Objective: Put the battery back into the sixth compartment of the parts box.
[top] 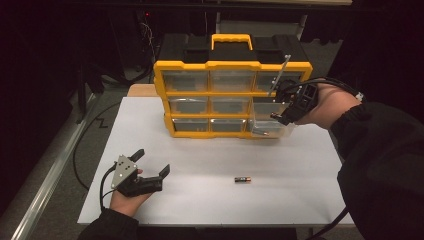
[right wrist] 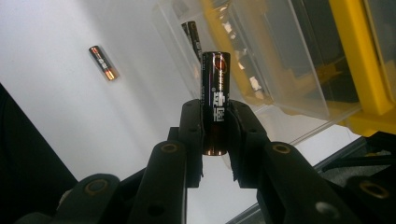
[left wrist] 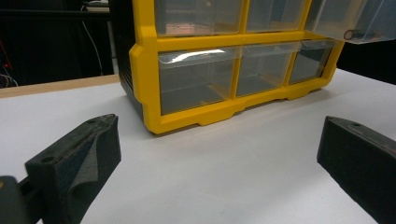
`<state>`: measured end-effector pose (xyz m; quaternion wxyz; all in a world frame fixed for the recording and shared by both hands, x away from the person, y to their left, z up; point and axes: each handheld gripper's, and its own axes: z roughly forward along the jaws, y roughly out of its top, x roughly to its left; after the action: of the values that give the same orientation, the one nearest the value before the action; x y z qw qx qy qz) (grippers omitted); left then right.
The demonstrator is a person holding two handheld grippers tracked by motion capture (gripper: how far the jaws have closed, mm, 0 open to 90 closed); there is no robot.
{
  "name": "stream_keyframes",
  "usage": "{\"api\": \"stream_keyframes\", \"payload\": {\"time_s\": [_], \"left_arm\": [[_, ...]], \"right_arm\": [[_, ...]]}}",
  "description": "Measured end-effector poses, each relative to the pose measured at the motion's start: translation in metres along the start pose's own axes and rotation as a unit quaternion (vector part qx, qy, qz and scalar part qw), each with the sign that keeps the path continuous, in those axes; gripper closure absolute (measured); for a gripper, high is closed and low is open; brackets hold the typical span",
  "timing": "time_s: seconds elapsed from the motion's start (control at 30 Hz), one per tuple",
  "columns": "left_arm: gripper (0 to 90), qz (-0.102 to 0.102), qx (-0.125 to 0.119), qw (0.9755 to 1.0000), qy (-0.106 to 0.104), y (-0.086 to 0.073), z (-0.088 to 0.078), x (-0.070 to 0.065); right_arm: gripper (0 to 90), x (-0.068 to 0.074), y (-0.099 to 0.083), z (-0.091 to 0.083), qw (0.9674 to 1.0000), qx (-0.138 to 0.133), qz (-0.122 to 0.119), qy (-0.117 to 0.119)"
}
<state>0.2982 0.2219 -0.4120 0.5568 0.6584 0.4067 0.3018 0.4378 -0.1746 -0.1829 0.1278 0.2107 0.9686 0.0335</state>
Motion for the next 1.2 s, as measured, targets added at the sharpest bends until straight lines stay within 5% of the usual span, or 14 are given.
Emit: {"api": "stream_keyframes", "payload": {"time_s": [1.2], "left_arm": [[0.4, 0.003, 0.001, 1.0, -0.003, 0.0, 0.001, 0.0]], "right_arm": [[79.0, -0.03, 0.02, 0.021, 0.9997, 0.013, 0.021, -0.003]]}}
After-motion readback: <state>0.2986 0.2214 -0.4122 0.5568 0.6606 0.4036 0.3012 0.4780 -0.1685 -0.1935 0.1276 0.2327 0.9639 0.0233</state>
